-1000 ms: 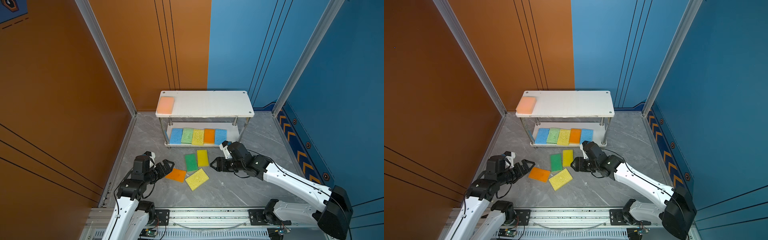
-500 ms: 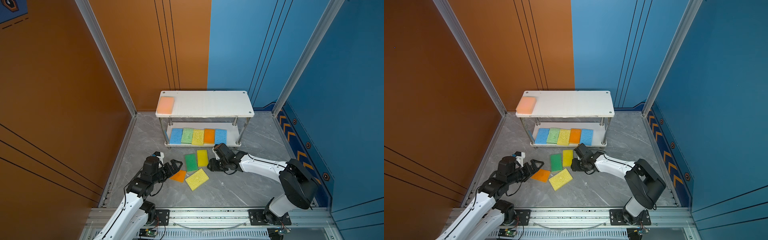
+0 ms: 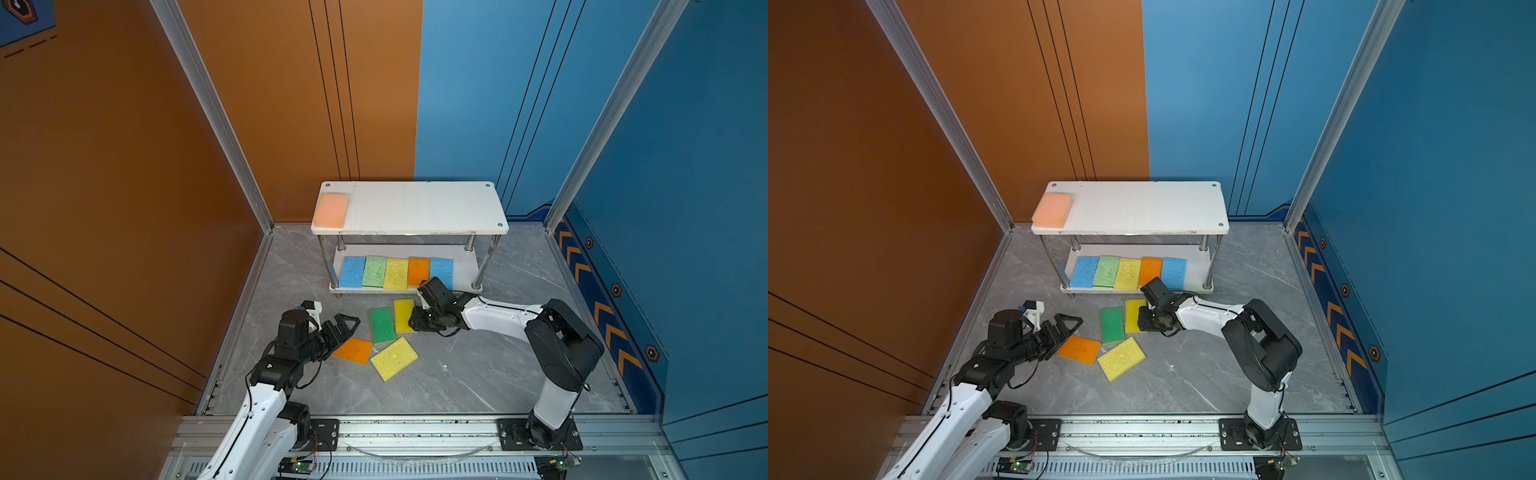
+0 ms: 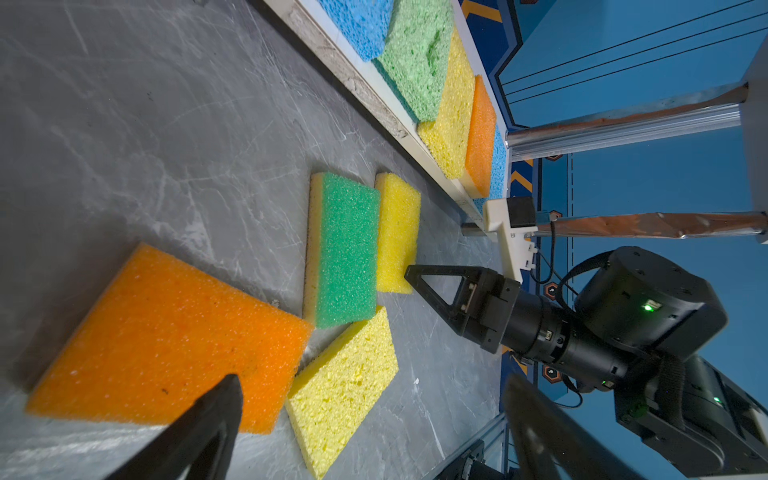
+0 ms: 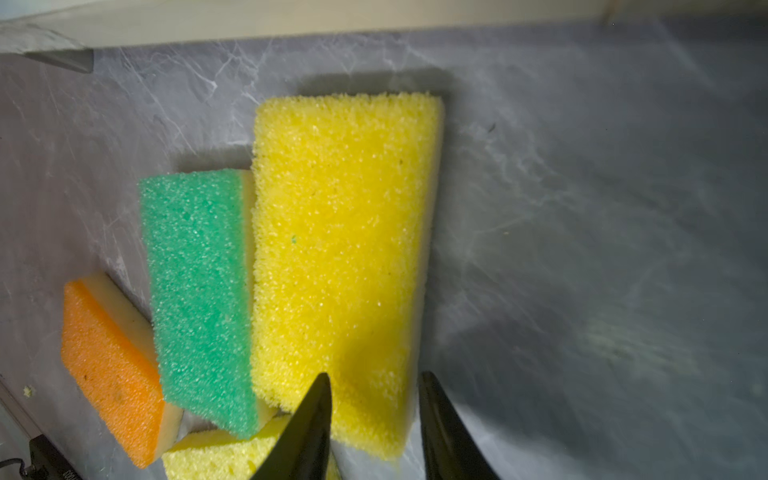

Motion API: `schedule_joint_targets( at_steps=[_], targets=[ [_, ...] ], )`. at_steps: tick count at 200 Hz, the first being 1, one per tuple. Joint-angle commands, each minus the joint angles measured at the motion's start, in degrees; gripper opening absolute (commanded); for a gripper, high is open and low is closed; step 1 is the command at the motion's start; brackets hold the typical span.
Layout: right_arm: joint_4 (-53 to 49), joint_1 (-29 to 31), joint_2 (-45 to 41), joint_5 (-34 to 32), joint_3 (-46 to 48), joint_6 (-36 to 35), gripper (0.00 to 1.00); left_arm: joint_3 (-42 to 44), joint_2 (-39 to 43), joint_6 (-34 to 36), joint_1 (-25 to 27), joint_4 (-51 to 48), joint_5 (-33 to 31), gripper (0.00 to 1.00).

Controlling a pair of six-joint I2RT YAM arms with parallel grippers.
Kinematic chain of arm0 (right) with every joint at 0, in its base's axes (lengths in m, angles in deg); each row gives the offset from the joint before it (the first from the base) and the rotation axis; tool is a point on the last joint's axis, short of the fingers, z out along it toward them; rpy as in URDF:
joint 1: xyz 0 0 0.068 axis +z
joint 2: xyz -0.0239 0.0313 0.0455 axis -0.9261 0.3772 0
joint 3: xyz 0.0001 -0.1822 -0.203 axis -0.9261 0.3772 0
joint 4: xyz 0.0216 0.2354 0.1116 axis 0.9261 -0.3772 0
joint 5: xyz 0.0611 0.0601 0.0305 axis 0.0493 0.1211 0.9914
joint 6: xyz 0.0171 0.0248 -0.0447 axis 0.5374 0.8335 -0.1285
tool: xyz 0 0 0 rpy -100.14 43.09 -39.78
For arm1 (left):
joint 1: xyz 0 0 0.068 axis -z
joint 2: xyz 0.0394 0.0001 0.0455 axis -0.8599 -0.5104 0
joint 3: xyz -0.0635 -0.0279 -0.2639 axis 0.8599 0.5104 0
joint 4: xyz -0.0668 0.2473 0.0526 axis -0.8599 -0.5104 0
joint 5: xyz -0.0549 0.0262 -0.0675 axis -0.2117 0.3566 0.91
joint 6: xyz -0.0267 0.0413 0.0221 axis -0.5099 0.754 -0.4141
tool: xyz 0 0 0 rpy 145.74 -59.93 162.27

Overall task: Place and organize the cleaning sponges onto the shelf
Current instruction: 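Grasp the thick yellow sponge with the right gripper and lift it upright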

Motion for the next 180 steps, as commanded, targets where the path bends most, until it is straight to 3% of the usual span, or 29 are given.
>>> schedule_joint_targets(
  at_steps=[1,60,113,135,180],
  targets=[
    [-0.1,-0.1,1.2,-1.3,-1.1,-0.5,0.29,0.5,0.4,1.3,-1.1,0.0,3.2,0.98],
    [-0.9,-0.1,-3.0,-1.4,2.2,0.2,0.02,0.4,0.6,0.9,-1.6,0.1,4.0,0.98],
    [-6.7,-0.3,-13.8,-0.3,7.6,-0.4,0.00,-0.3,-0.1,1.2,-0.1,3.3,6.1,0.98],
    [-9.2,-0.5,-19.3,1.7,9.3,-0.5,0.00,-0.4,-1.1,0.4,3.1,6.0,6.0,0.98],
    [-10.3,0.7,-29.1,7.8,7.8,0.5,0.00,0.4,-5.2,-4.7,11.7,22.7,5.9,0.98]
  ],
)
